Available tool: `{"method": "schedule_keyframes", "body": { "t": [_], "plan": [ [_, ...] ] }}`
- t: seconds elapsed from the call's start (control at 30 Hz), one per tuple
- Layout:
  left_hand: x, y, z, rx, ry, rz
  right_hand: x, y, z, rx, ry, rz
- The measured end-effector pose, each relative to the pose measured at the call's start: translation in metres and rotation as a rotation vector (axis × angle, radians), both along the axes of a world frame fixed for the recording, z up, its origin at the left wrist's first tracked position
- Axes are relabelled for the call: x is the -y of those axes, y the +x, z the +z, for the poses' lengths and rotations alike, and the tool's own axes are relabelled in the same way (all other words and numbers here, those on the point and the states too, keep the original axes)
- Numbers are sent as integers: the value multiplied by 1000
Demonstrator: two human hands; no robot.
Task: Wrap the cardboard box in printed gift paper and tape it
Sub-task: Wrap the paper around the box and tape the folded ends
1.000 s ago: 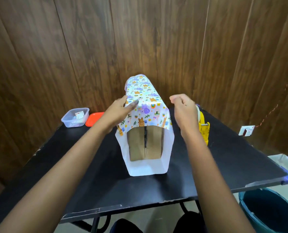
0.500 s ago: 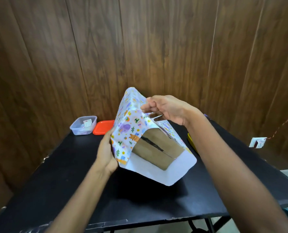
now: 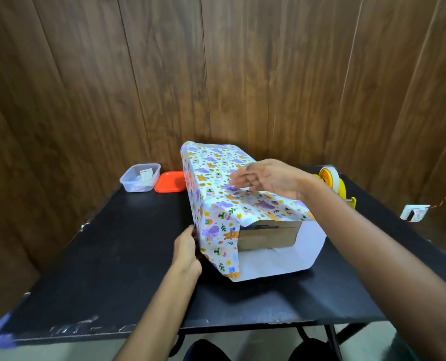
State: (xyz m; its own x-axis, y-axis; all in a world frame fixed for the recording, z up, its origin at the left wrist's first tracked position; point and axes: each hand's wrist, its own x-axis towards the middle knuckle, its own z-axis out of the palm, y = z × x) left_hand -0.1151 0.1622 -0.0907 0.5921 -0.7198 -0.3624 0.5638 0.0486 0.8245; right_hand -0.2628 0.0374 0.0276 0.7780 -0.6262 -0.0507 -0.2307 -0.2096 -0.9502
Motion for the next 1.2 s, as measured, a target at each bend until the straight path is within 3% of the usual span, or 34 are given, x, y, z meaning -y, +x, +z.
{"method": "schedule_keyframes", "body": {
  "t": [0.13, 0.23, 0.33, 0.4, 0.57, 0.67, 0.77, 0.87, 0.93, 1.07, 1.2],
  "plan": [
    [0, 1, 14, -17, 22, -111, 19, -26, -6, -196, -290, -441],
    [2, 6, 28, 33, -40, -138, 35, -45, -21, -282, -122, -567],
    [6, 16, 37, 109, -52, -156, 49, -61, -41, -311, 254, -423],
    [7, 19, 40, 143, -40, -212, 55, -70, -52, -217, 417, -335],
    [13, 15, 39, 53, -148, -192, 43, -80, -26, 64, 511, -213],
    [20, 9, 29, -59, -229, -152, 29, -82, 29, 137, 362, -114],
    [19, -14, 21, -156, -372, -244, 5, -69, 87, 78, 111, -81],
    [18, -36, 16, -122, -419, -313, -13, -42, 113, -54, -173, -150],
    [20, -31, 14, -20, -290, -296, -21, -29, 110, -160, -240, -152],
    [12, -1, 23, 512, 21, -359, -16, -23, 79, -279, -264, -109],
    [19, 11, 73, 756, -175, -328, -16, -27, 62, -233, -364, -191]
  ]
}}
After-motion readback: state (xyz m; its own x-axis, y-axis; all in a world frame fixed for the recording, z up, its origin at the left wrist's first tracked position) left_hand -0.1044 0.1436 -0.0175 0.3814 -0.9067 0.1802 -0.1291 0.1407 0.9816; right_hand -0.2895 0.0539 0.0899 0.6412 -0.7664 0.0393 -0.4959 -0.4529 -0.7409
